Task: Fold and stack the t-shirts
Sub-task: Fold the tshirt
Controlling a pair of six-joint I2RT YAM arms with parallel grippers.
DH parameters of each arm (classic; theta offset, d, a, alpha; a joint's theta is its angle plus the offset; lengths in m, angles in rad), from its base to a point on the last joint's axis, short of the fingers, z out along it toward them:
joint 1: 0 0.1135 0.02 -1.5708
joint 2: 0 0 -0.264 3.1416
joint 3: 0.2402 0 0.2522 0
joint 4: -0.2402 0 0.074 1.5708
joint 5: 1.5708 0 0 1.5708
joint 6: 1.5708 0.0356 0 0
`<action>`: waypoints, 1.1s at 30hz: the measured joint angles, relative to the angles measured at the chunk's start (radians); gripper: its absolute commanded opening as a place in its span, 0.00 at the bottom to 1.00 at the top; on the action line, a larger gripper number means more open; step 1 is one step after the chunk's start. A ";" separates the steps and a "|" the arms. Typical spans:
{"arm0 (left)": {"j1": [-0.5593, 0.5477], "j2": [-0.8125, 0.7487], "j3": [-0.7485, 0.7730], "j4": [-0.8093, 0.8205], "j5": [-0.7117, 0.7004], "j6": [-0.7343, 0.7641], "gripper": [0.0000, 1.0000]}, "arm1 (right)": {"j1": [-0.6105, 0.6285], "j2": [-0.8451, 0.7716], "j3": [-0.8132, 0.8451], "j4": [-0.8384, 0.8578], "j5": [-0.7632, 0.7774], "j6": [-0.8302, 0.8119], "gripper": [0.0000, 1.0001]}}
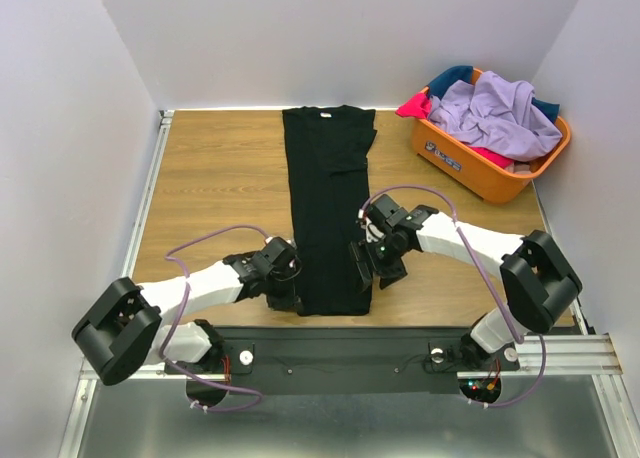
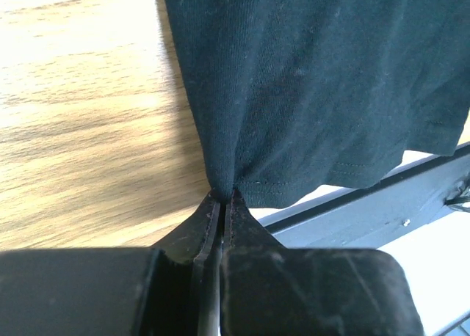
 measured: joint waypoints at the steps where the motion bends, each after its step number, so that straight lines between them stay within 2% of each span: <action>1: 0.000 -0.017 -0.012 0.007 -0.002 -0.002 0.02 | 0.002 0.000 -0.008 0.003 0.000 0.013 0.77; 17: -0.003 -0.273 -0.111 -0.005 -0.029 -0.080 0.01 | 0.039 -0.133 -0.169 0.106 0.072 0.259 0.70; 26: -0.029 -0.232 -0.111 0.003 -0.020 -0.076 0.01 | 0.175 -0.090 -0.171 0.158 0.117 0.353 0.67; 33: -0.039 -0.247 -0.111 0.006 -0.018 -0.076 0.01 | 0.193 -0.035 -0.171 0.177 0.146 0.389 0.55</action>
